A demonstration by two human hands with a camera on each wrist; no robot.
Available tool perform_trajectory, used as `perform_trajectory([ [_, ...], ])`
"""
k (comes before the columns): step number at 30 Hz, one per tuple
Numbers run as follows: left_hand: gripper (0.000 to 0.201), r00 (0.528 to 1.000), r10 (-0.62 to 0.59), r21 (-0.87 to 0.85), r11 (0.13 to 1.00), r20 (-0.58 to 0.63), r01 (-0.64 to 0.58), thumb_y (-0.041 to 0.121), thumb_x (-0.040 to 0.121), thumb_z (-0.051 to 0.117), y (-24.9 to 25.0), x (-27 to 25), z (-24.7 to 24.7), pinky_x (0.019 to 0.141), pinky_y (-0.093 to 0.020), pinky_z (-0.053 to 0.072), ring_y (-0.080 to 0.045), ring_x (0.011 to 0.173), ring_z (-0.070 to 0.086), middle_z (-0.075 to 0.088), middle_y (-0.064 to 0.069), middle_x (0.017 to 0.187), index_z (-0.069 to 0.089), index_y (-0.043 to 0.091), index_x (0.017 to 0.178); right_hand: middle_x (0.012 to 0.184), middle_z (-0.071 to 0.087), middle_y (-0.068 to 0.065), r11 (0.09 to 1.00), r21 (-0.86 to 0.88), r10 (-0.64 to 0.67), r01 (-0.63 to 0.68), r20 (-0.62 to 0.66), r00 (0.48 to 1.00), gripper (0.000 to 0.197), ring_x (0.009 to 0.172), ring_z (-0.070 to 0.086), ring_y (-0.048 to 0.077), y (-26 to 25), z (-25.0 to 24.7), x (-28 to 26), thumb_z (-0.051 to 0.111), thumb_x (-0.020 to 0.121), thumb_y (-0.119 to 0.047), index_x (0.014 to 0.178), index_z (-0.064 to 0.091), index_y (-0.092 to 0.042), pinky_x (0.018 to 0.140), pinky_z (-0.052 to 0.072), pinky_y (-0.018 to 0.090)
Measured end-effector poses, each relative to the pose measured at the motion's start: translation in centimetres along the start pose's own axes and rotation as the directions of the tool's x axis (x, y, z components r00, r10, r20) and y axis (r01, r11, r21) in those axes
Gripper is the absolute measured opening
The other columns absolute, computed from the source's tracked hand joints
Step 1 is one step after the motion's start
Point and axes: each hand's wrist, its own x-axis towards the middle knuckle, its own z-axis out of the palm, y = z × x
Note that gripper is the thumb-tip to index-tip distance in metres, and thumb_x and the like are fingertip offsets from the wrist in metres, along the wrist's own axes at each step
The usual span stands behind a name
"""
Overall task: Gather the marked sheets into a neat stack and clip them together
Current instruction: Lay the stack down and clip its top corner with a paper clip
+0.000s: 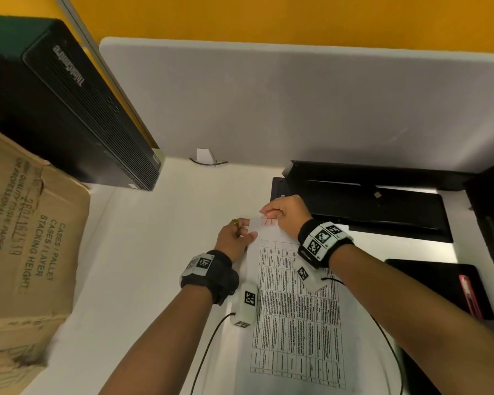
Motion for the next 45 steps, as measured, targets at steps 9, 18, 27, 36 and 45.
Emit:
perform_trajectory([
  [9,0.013,1.000,-0.008,-0.025,1.000,0.006,0.009,0.006,0.082,0.063,-0.2,0.3,0.0,0.072,-0.032,0.044,-0.014,0.065,0.047,0.045,0.003,0.066,0.054,0.013,0.090,0.104,0.069,0.017,1.000,0.020,0.000,-0.001,0.059,0.998,0.024,0.094,0.064,0.020,0.0,-0.2,0.5,0.053,0.084,0.008,0.098,0.069,-0.002,0.062,0.041,-0.005],
  [18,0.014,1.000,-0.025,-0.054,0.998,0.007,0.025,0.005,0.082,0.064,-0.2,0.3,0.0,0.062,-0.026,0.044,-0.013,0.059,0.048,0.047,0.003,0.064,0.054,0.015,0.087,0.105,0.069,0.016,1.000,0.026,-0.003,0.001,0.069,0.998,0.025,0.098,0.064,0.020,-0.4,-0.1,0.6,0.053,0.084,0.008,0.099,0.069,-0.002,0.077,0.043,0.009],
  [27,0.016,1.000,-0.023,-0.035,0.999,0.000,0.023,0.007,0.080,0.066,-0.1,0.2,-0.1,0.058,-0.026,0.042,-0.017,0.064,0.051,0.052,0.002,0.069,0.056,0.018,0.086,0.108,0.068,0.016,1.000,0.010,-0.006,0.004,0.164,0.987,0.034,0.101,0.063,0.022,0.0,-0.2,1.2,0.049,0.083,0.012,0.107,0.066,-0.005,0.071,0.041,0.003],
  [36,0.014,1.000,-0.027,-0.080,0.996,-0.014,0.025,0.004,0.081,0.064,0.8,0.0,-3.0,0.074,-0.037,0.055,-0.024,0.075,0.061,0.057,-0.014,0.076,0.056,0.013,0.088,0.100,0.069,0.011,0.962,-0.273,0.118,-0.006,0.394,0.912,0.046,0.080,0.058,0.013,0.5,-4.7,0.9,0.067,0.080,-0.025,0.122,0.051,-0.016,0.070,0.044,0.016],
  [45,0.021,0.916,0.014,0.101,0.994,-0.401,0.029,0.010,0.085,0.059,2.3,1.0,-10.5,0.085,-0.031,0.046,-0.022,0.087,0.055,0.061,-0.008,0.096,0.057,0.009,0.106,0.096,0.055,0.009,0.906,-0.392,0.284,-0.163,0.272,0.920,0.021,0.077,0.056,0.021,-1.9,-1.8,1.3,0.044,0.093,-0.016,0.109,0.053,-0.005,0.068,0.049,0.034],
])
